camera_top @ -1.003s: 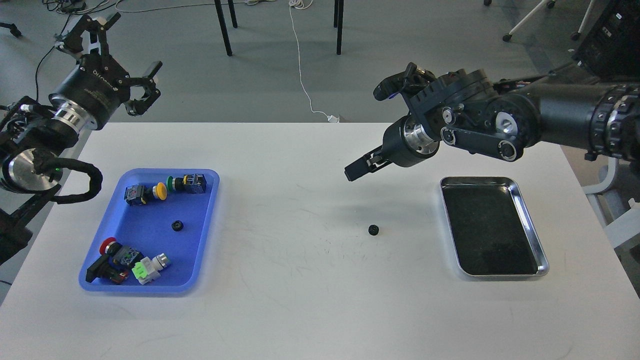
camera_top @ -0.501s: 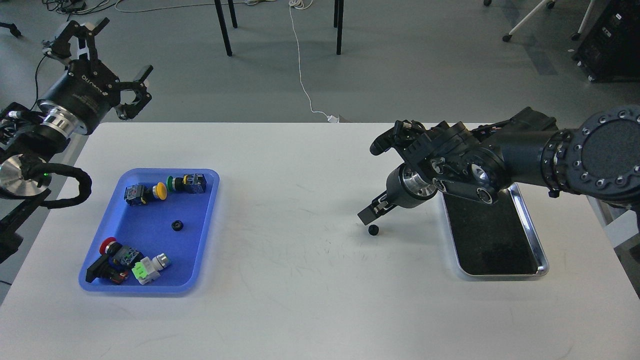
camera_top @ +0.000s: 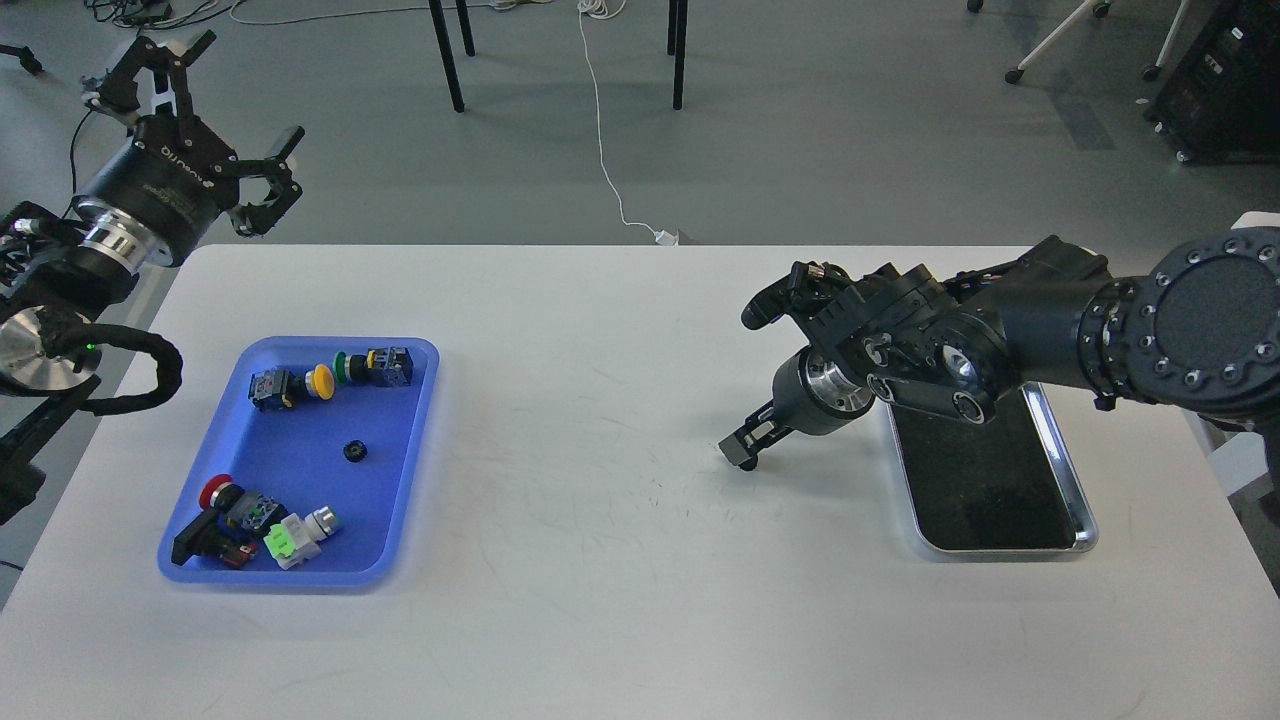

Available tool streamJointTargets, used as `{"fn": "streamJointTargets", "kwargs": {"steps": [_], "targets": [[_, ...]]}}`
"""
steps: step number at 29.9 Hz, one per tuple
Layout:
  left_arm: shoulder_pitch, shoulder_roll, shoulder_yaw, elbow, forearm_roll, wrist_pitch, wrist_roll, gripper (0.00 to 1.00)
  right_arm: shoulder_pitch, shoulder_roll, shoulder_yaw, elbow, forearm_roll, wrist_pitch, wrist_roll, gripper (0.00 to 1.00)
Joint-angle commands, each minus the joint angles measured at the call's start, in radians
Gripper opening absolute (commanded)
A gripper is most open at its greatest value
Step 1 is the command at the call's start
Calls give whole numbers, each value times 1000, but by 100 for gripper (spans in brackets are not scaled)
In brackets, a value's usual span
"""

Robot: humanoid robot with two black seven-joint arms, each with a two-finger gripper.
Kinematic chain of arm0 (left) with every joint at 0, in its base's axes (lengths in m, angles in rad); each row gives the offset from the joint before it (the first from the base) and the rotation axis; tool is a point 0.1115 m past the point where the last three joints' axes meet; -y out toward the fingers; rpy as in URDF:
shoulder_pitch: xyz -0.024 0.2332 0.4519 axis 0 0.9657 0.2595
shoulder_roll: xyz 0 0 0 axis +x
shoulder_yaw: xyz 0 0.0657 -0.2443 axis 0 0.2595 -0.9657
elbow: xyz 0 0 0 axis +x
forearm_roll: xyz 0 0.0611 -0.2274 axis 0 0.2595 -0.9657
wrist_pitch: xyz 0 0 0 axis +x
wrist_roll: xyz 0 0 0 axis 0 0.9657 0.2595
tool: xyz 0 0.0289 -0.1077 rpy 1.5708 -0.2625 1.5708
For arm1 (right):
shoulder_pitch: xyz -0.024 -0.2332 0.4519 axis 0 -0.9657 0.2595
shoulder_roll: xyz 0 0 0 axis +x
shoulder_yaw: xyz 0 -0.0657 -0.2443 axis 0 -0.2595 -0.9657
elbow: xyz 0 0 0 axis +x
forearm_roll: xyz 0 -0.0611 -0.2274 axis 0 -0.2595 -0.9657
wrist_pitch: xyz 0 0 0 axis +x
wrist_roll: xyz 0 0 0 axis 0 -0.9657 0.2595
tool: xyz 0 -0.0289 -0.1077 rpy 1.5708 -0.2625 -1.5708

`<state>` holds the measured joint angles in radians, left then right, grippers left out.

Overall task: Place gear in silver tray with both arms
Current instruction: 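Close the right gripper on the black gear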

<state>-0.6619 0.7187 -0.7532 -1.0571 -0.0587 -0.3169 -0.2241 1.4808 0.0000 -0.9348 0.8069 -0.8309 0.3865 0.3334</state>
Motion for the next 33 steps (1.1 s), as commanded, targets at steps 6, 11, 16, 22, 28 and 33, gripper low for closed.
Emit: {"fn": "streamJointTargets", "kwargs": {"steps": [6, 11, 16, 22, 28, 33], "targets": [[1, 1, 2, 0, 0, -2, -1, 98, -5, 0, 4, 0, 1, 0, 1, 49], [2, 1, 2, 0, 2, -2, -1, 98, -5, 0, 4, 3, 1, 3, 1, 41], [2, 2, 2, 0, 5, -4, -3, 98, -5, 0, 4, 8, 9, 3, 1, 38], [2, 2, 2, 0, 5, -5, -3, 98, -5, 0, 4, 8, 12, 3, 3, 38], [11, 2, 2, 0, 7, -5, -3, 98, -7, 0, 2, 8, 12, 5, 4, 37], [15, 2, 2, 0, 7, -5, -3, 98, -8, 0, 1, 9, 9, 6, 6, 28]]}}
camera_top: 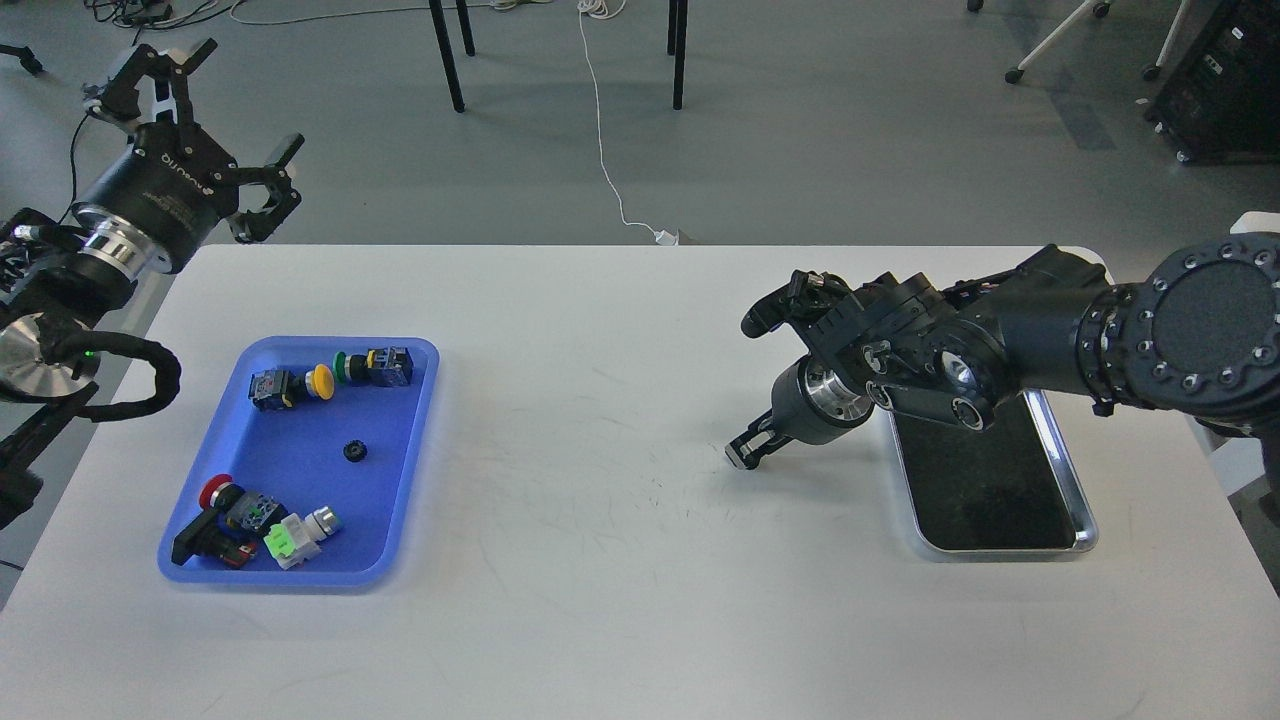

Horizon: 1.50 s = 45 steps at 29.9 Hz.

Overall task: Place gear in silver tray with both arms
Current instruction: 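Close the right gripper on the black gear, then carry the gear into the silver tray and open the right gripper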

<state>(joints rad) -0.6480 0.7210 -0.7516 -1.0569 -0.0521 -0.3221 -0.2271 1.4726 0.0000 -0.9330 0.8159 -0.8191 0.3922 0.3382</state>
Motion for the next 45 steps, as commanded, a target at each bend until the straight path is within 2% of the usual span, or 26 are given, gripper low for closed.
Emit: {"fn": "streamJointTargets", "kwargs": {"steps": [1, 7, 14, 19, 26, 33, 38, 39, 42, 45], "targets": [[1, 2, 0, 0, 0, 0, 0, 98, 0, 0, -3, 0, -6, 2, 1, 24], [1, 3, 0, 0, 0, 0, 0, 98, 2, 0, -4, 2, -9, 2, 1, 14], [2, 11, 0, 0, 0, 0, 0, 98, 78, 0, 51, -6, 0, -4, 7, 13], [2, 11, 1, -5, 0, 3, 0, 98, 103, -179, 56, 52, -31, -3, 5, 13], [1, 2, 9, -9, 0, 15, -1, 98, 78, -444, 57, 161, -233, -21, 5, 13], [-1, -5, 12, -12, 2, 17, 0, 98, 8, -603, 63, 244, -331, -32, 5, 14], [-1, -5, 14, -14, 2, 17, 2, 98, -51, -653, 86, 270, -364, -45, 5, 14], [-1, -5, 14, -14, 2, 17, 2, 98, -69, -658, 94, 269, -379, -49, 5, 14], [-1, -5, 14, -14, 2, 17, 5, 98, -94, -660, 134, 269, -382, -70, 5, 26], [-1, -5, 14, -14, 2, 17, 6, 98, -95, -660, 163, 270, -380, -73, 5, 42]]}}
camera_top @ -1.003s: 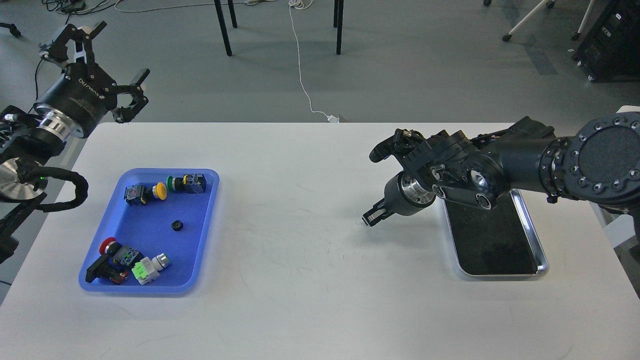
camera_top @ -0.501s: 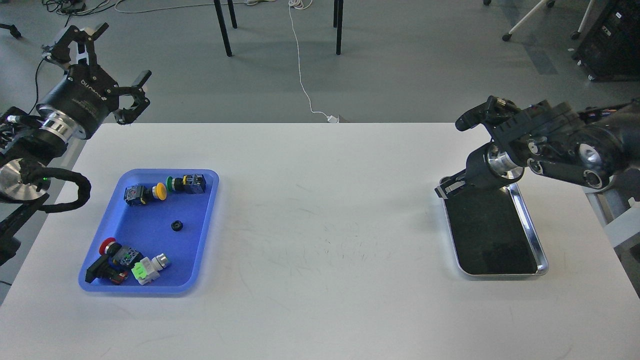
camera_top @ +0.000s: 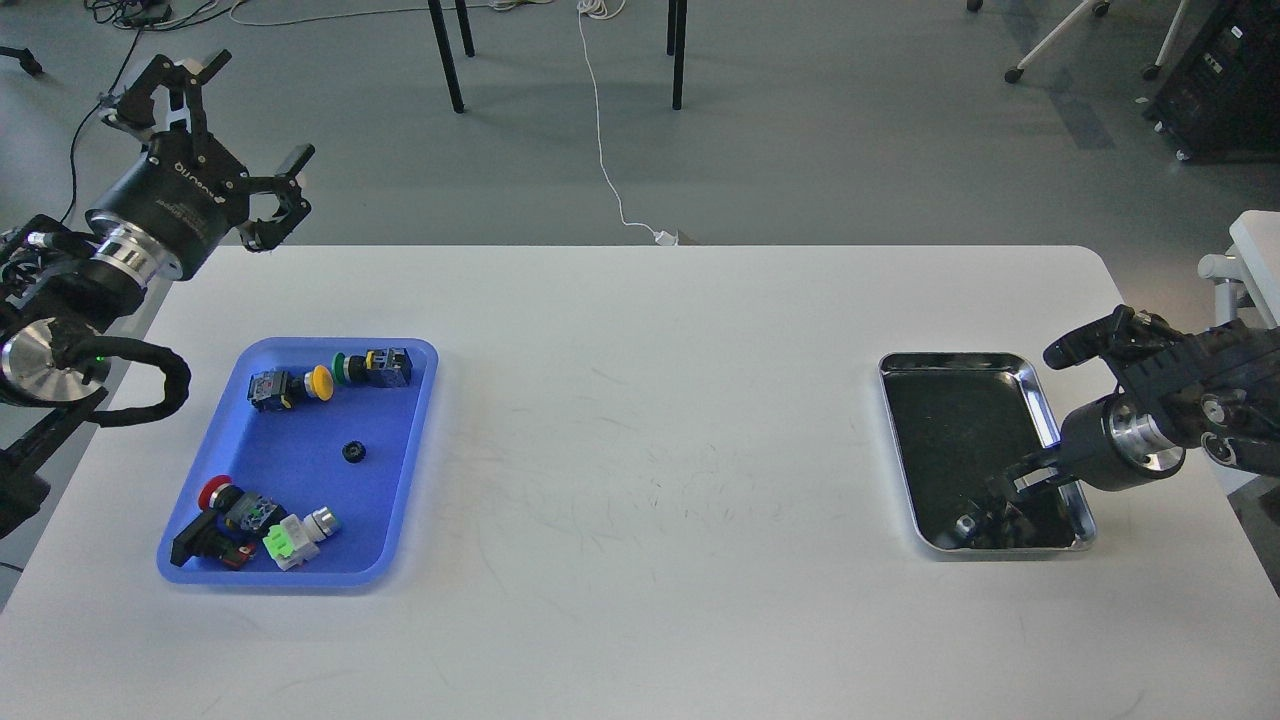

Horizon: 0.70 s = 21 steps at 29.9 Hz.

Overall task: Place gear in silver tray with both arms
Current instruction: 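Carry the gear into the silver tray and open the right gripper, then raise the right gripper up out of the silver tray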

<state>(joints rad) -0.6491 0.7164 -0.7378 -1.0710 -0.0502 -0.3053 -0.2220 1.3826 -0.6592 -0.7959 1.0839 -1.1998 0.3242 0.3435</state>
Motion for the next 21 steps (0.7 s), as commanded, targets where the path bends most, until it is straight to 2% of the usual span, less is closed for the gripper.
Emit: {"fn": "streamJointTargets", "kwargs": {"steps": [1, 2, 5, 9, 13, 17, 21], "targets": [[0, 0, 0, 0, 0, 0, 1, 98, -5, 1, 27, 4, 0, -5, 0, 47], [0, 0, 0, 0, 0, 0, 1, 98, -4, 1, 27, 4, 0, -5, 0, 51], [0, 5, 0, -1, 1, 0, 7, 98, -2, -3, 38, 4, 0, -10, -1, 68], [3, 9, 3, -4, 1, 0, 12, 98, -4, -46, 92, 11, 2, -13, -3, 79], [3, 31, 26, -30, 1, 6, 13, 98, 0, -92, 203, 7, 6, -13, -3, 82], [-4, 89, 86, -127, 18, 46, 10, 98, -16, -148, 421, 1, 29, -17, -4, 89], [-4, 147, 107, -199, 116, 45, 15, 98, -100, -146, 627, -27, 159, -63, -4, 93]]}}
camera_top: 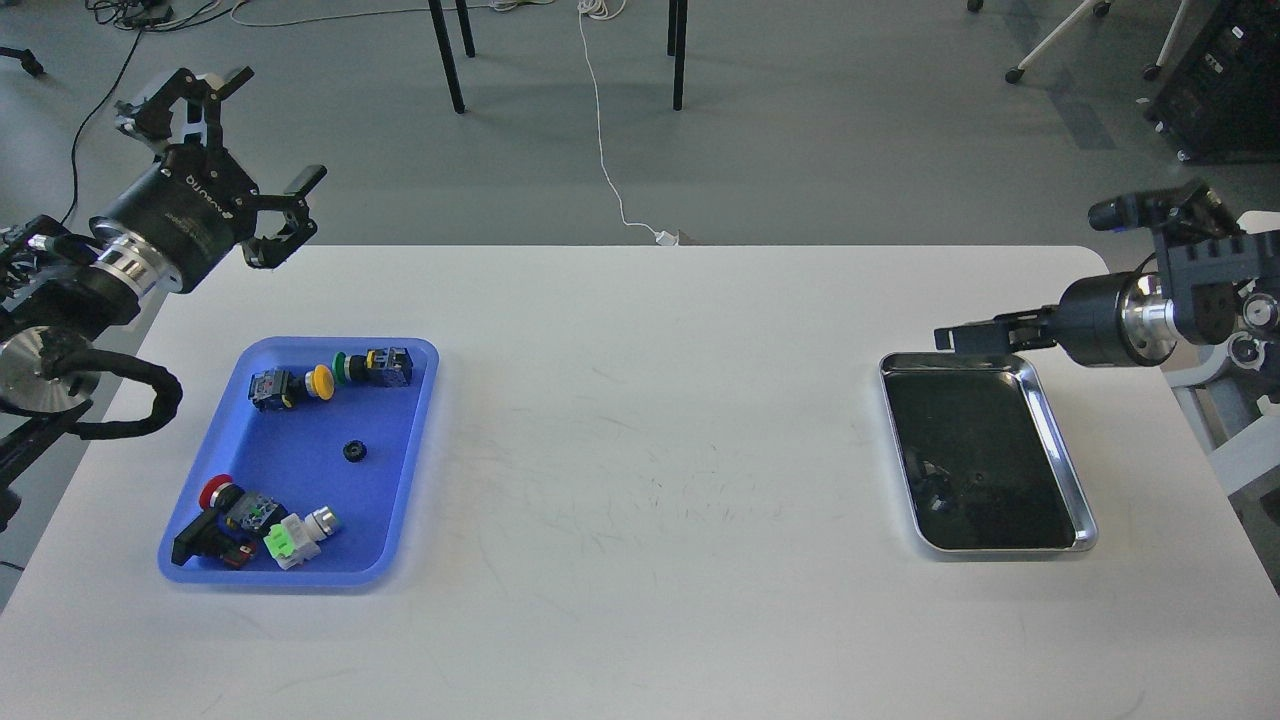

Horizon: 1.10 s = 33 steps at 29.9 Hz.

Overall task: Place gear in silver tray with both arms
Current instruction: 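Raise the right gripper up out of the silver tray, then reach the left gripper into the blue tray and grasp another black gear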

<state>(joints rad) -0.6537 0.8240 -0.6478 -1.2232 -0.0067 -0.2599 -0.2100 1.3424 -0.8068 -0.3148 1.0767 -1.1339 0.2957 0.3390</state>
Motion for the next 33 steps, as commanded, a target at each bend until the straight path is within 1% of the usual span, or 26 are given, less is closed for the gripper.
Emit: {"fn": "streamJointTargets", "kwargs": {"steps": [1, 3, 6, 8, 10, 14, 18, 21, 25, 27, 28, 30, 33], "targets": [[0, 56, 34, -58, 133, -10, 12, 98, -96, 4, 201, -30, 149, -59, 0, 94], [-7, 95, 74, -93, 300, -27, 20, 98, -165, 18, 288, -50, 235, -93, 2, 95], [2, 167, 88, -145, 601, -36, 9, 97, -245, 70, 414, -95, 305, -106, 3, 96], [9, 194, 95, -159, 770, -36, 0, 97, -293, 115, 483, -119, 327, -110, 5, 96], [20, 207, 109, -160, 887, -36, -17, 97, -342, 152, 549, -136, 362, -112, 6, 96], [26, 218, 141, -160, 1101, -35, -48, 97, -443, 215, 693, -139, 517, -109, 5, 96], [26, 222, 206, -162, 1358, -24, -54, 97, -514, 267, 798, -136, 702, -104, 5, 96], [26, 225, 269, -159, 1551, 17, -54, 95, -566, 273, 845, -132, 834, -96, 5, 96], [29, 210, 338, -141, 1757, 149, -51, 93, -624, 271, 867, -127, 918, -90, 6, 97], [34, 208, 376, -119, 1829, 192, -51, 89, -646, 271, 878, -117, 921, -83, 8, 97], [34, 204, 398, -108, 1855, 200, -51, 84, -657, 271, 887, -103, 921, -79, 8, 97], [32, 175, 425, -88, 1892, 203, -51, 74, -669, 271, 899, -75, 921, -79, 8, 97], [29, 126, 428, -42, 1913, 203, -49, 66, -670, 271, 905, -43, 921, -81, 6, 97]]}}
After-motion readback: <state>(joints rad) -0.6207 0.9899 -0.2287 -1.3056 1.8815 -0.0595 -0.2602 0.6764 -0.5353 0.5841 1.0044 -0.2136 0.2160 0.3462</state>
